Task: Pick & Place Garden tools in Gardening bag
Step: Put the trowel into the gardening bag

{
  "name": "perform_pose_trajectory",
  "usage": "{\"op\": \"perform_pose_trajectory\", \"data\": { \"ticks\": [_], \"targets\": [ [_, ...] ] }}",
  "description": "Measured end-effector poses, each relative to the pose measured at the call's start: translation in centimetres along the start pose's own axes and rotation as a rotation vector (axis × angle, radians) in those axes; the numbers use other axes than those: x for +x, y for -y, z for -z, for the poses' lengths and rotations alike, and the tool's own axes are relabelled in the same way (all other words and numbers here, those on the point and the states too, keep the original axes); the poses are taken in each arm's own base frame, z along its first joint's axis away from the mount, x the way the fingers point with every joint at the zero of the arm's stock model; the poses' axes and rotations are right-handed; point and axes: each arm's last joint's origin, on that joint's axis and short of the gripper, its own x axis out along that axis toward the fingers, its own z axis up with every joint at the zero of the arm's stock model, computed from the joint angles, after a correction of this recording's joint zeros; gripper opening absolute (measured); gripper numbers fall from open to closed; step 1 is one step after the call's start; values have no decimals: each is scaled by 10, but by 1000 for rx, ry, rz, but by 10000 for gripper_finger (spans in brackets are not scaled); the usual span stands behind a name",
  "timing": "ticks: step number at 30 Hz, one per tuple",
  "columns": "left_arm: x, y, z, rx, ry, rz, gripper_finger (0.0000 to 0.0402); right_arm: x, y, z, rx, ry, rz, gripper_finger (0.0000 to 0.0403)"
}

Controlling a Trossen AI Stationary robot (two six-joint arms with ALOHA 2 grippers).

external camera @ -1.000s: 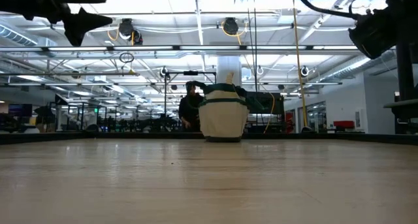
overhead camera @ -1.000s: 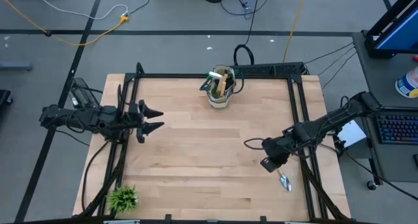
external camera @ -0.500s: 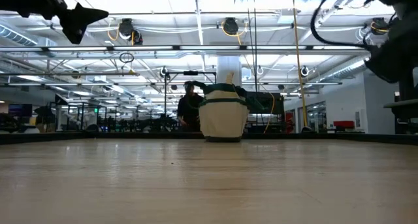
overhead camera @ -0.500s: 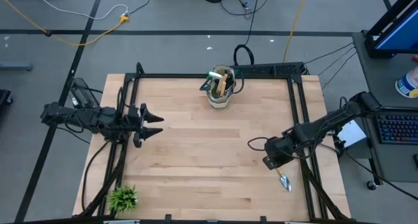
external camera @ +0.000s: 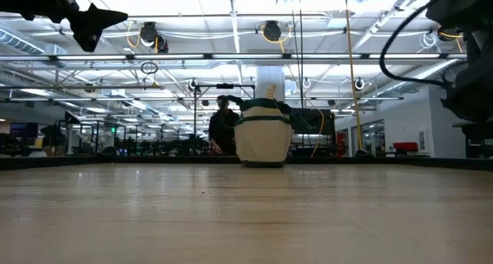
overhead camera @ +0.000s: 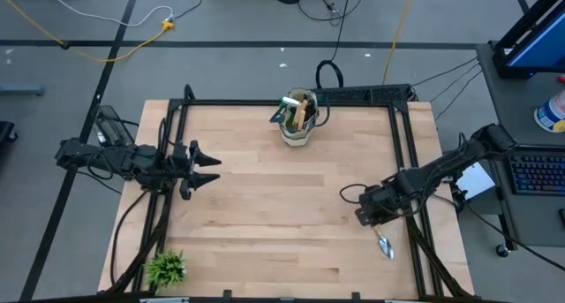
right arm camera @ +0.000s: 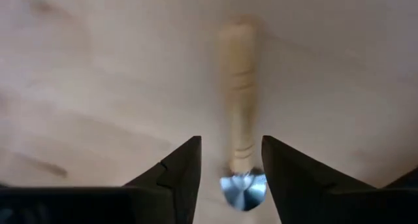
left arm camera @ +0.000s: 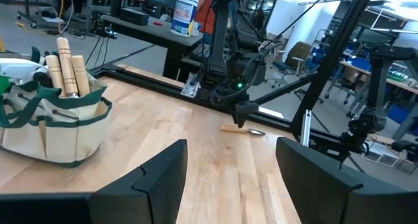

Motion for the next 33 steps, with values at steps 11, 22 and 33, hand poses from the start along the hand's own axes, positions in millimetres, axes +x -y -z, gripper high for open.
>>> {"op": "perform_pose_trajectory", "data": {
  "ticks": [11, 22, 33],
  "targets": [
    [0, 0, 0, -1, 0, 0, 241, 18, 10, -10, 108, 40, -63, 149],
    [0, 0, 0, 14, -1, 0, 241, 27, 22, -16, 259, 43, -31, 135],
    [0, 0, 0, 43, -1, 1, 241, 28, 22, -18, 221, 91, -57, 55]
  ]
}}
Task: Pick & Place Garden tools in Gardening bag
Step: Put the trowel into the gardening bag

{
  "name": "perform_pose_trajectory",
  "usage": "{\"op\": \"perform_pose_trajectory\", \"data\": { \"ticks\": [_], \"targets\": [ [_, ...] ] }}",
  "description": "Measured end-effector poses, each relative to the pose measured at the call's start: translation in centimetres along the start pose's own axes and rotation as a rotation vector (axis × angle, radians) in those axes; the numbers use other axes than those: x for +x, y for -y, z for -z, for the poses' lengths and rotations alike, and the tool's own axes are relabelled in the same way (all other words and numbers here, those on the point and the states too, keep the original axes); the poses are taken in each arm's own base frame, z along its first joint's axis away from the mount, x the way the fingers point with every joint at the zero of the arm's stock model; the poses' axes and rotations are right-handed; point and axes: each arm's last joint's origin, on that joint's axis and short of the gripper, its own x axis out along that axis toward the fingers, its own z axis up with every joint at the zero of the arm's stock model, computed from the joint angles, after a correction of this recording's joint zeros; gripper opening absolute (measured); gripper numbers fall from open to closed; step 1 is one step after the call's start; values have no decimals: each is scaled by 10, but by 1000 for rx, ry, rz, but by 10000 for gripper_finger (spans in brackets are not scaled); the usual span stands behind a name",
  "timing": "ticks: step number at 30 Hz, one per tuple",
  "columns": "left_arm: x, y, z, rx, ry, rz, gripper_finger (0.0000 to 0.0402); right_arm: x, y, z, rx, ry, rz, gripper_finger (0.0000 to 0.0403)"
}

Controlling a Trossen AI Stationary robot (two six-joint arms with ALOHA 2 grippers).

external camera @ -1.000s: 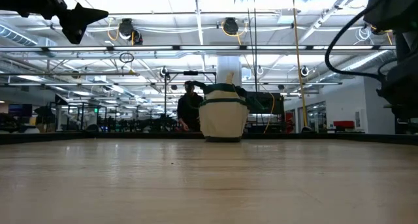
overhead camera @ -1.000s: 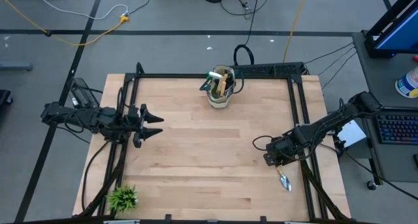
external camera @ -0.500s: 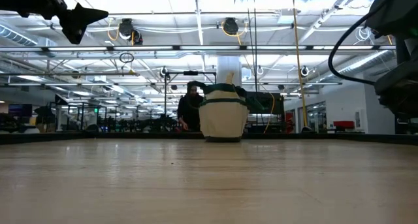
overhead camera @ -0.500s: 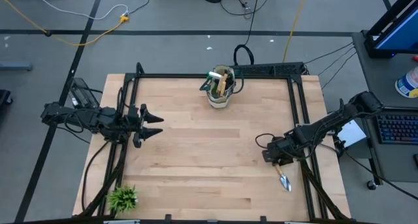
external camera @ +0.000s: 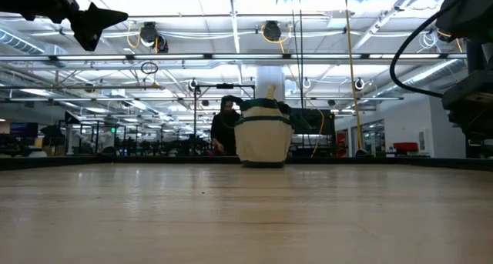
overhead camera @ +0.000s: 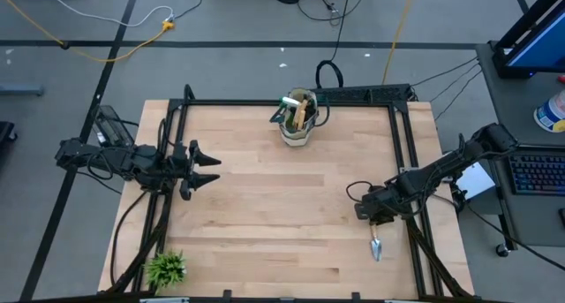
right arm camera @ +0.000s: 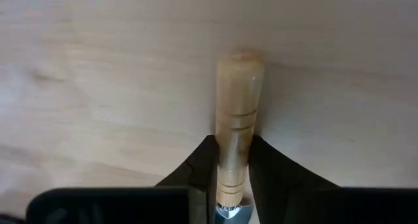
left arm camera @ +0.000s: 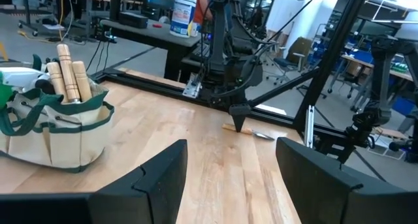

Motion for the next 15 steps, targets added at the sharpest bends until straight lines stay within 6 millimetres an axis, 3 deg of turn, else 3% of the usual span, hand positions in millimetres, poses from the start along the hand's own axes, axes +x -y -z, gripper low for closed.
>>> {"op": "perform_pose_trajectory", "data": {
  "ticks": [15],
  "targets": [
    [-4, -2, 3, 23, -27, -5, 241, -12, -24, 6, -100, 174, -195, 55]
  ]
}}
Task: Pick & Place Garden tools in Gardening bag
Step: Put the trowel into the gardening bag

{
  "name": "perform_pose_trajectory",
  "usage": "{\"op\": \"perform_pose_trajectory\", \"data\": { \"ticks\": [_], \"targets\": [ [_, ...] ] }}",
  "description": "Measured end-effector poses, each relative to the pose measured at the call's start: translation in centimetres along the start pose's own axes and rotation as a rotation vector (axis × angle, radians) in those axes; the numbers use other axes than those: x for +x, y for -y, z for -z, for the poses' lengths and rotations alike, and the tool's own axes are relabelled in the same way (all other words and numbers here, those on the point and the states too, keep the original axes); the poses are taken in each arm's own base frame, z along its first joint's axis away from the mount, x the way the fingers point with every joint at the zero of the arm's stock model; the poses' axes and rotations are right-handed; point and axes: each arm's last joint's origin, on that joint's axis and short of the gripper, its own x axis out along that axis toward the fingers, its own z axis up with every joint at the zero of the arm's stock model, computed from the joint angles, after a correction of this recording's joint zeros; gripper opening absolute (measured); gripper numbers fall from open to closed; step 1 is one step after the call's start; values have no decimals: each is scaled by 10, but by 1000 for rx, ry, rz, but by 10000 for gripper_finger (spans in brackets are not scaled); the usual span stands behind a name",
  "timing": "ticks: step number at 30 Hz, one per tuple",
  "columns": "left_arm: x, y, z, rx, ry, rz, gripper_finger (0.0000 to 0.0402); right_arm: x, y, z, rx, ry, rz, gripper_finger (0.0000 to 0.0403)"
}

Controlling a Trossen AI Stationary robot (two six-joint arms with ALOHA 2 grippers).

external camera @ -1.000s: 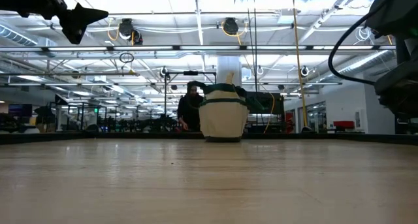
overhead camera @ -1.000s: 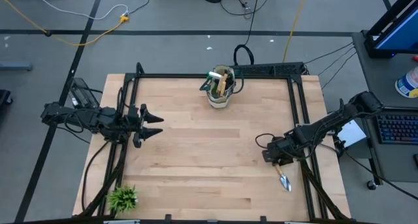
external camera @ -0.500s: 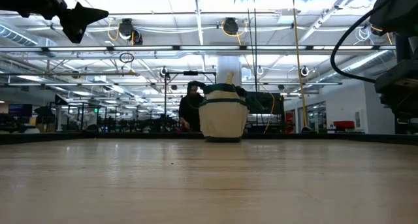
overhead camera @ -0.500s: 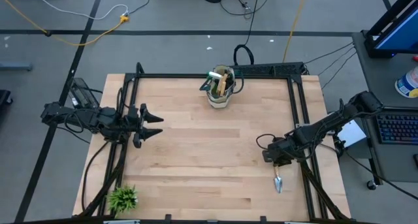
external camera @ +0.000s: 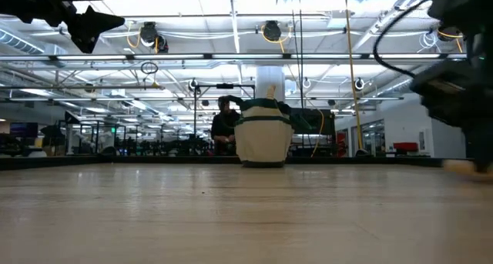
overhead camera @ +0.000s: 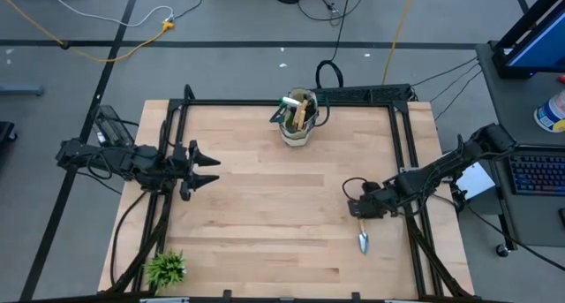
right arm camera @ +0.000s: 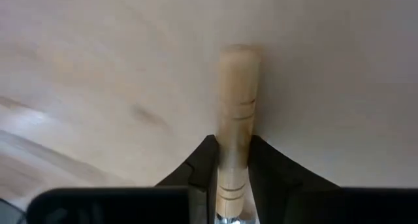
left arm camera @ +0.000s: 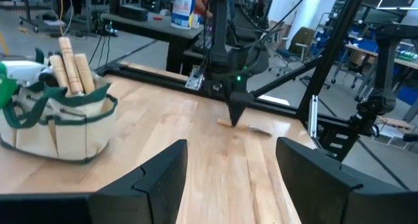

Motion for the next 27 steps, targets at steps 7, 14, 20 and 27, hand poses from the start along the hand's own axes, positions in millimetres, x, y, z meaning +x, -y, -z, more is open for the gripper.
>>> {"op": "perform_pose_trajectory", "data": {
  "ticks": [7, 14, 20, 27],
  "targets": [
    [-5, -1, 0, -3, -2, 7, 241, -10, -38, 1, -64, 186, -412, 53],
    [-8, -2, 1, 0, 1, 8, 241, -37, -75, -9, -198, 494, -812, 53],
    [-8, -2, 1, -1, -2, 9, 241, -69, -97, -25, -359, 741, -1070, 53],
    [-8, -2, 1, -12, -10, 8, 241, -97, -103, -46, -455, 1053, -1165, 53]
  ]
}}
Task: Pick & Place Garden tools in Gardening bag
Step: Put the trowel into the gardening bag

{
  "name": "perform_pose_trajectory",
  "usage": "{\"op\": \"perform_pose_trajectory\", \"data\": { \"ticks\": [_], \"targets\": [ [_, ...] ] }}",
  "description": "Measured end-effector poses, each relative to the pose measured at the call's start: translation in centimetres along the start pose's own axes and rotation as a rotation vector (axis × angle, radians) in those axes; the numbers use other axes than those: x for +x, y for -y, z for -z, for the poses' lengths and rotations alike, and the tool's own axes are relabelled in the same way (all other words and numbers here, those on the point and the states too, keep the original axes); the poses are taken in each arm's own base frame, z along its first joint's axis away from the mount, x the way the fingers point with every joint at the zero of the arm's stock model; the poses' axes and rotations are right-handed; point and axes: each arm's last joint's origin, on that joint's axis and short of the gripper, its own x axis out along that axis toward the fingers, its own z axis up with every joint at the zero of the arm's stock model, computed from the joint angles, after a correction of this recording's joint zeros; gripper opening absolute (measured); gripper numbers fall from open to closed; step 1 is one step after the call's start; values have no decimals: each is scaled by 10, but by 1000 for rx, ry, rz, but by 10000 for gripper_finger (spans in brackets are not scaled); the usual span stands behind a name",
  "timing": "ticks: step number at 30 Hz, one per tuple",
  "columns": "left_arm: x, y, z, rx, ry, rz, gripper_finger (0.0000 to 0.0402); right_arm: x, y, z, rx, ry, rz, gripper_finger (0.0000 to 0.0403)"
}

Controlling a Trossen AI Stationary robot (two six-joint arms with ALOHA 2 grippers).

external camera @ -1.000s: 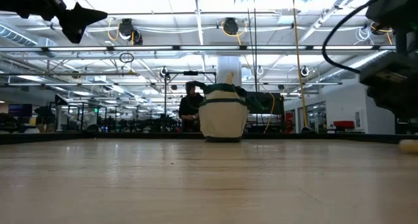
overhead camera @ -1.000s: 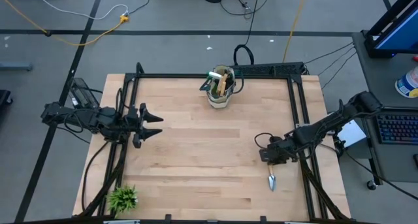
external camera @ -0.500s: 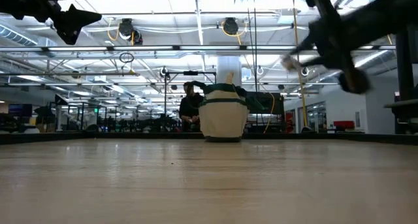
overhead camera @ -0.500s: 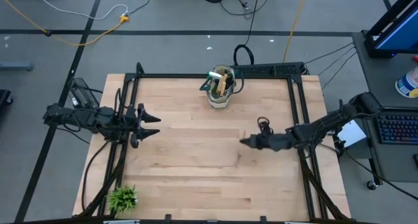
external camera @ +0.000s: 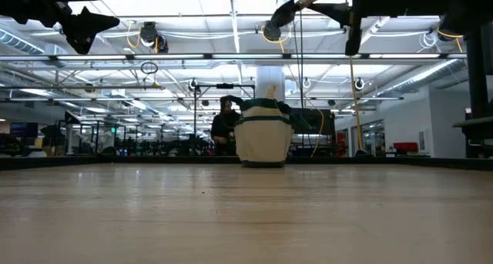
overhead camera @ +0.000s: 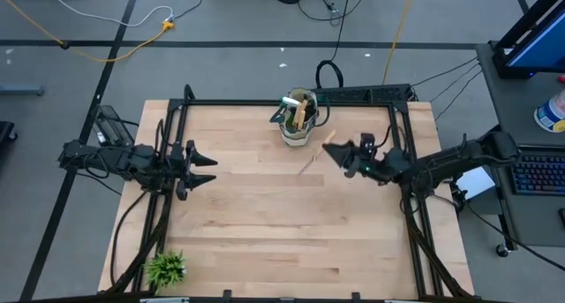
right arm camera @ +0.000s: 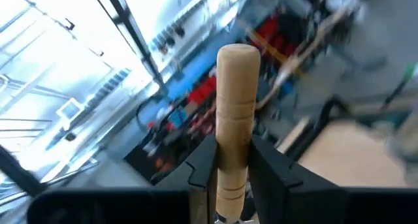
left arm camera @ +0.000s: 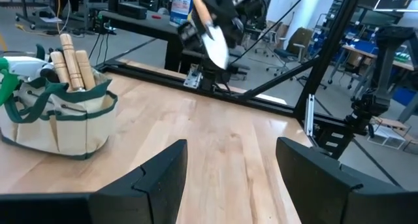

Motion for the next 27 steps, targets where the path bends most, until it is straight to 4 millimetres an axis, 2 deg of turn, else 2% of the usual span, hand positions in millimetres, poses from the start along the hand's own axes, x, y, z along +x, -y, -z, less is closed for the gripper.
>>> {"op": "perform_pose_trajectory", "data": {
  "ticks": [5, 12, 17, 21, 27],
  "targets": [
    [0, -1, 1, 3, -13, -10, 241, 10, 6, -16, -168, 64, 2, 57],
    [0, -3, 6, 23, -56, -72, 241, 34, -2, -50, -453, 177, 23, 53],
    [0, -6, 7, 22, -49, -145, 241, 54, -6, -68, -570, 134, 128, 53],
    [-1, -7, 7, 24, -38, -189, 241, 75, -7, -75, -606, 101, 242, 53],
    [-1, -8, 7, 24, -30, -215, 241, 113, 4, -69, -644, 68, 388, 53]
  ]
}}
